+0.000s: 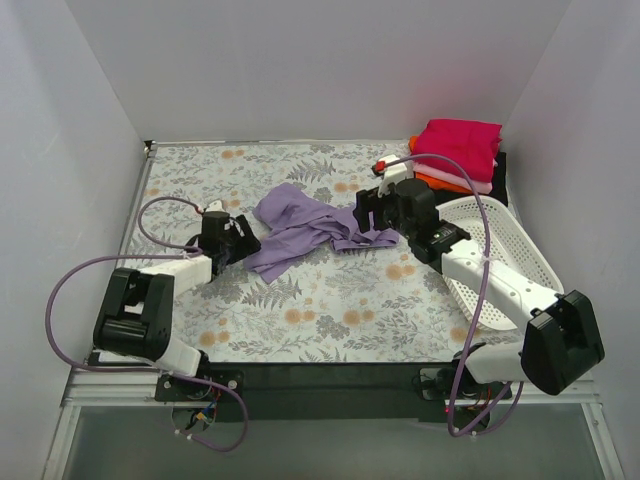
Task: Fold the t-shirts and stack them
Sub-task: Flatten the tshirt out
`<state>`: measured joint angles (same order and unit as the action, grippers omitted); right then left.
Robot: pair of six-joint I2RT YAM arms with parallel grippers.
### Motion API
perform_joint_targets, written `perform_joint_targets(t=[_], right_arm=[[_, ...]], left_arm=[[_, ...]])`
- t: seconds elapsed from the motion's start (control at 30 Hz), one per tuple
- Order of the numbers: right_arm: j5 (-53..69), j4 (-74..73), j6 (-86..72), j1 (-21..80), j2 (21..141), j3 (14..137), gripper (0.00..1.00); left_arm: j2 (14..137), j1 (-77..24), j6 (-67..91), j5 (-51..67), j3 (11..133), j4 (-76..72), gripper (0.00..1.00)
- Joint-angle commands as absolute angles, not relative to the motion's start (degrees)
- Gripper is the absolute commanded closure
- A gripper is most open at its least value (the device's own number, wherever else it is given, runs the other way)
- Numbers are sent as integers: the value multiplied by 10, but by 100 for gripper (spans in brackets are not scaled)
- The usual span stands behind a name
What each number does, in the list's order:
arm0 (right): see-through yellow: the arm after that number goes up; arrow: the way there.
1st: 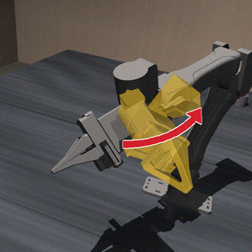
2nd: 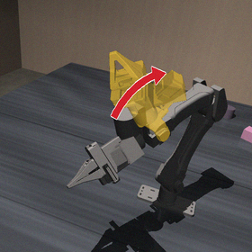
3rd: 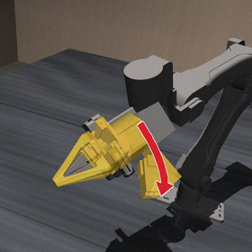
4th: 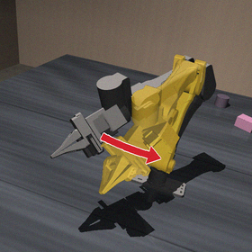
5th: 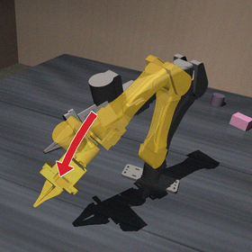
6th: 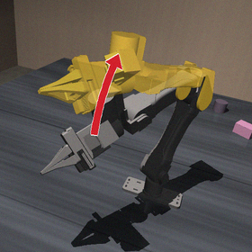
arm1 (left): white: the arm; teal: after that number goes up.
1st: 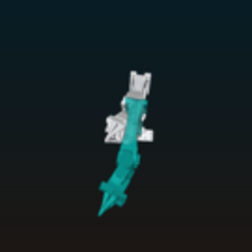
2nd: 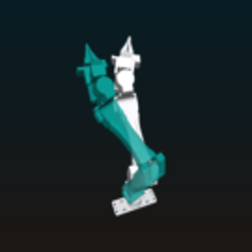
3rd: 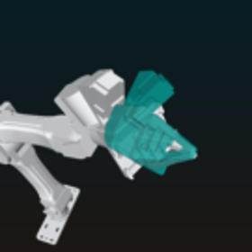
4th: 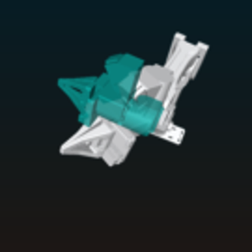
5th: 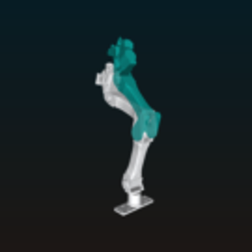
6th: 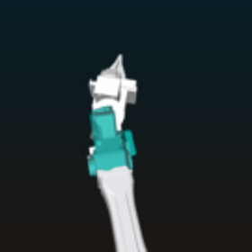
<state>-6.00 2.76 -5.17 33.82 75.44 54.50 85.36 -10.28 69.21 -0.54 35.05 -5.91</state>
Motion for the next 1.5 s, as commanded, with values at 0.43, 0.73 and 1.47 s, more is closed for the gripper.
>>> perform_joint_targets(t=[0.43, 0.73, 1.47], right_arm=[[-60, 48, -58, 338, 751, 519, 34], [-4, 88, -81, 339, 839, 515, 35], [-25, 103, -90, 364, 1025, 620, 55]], left_arm=[[781, -132, 689, -132, 375, -4, 100], [648, -130, 687, -185, 345, 17, 100], [657, -130, 689, -203, 338, 8, 100]])
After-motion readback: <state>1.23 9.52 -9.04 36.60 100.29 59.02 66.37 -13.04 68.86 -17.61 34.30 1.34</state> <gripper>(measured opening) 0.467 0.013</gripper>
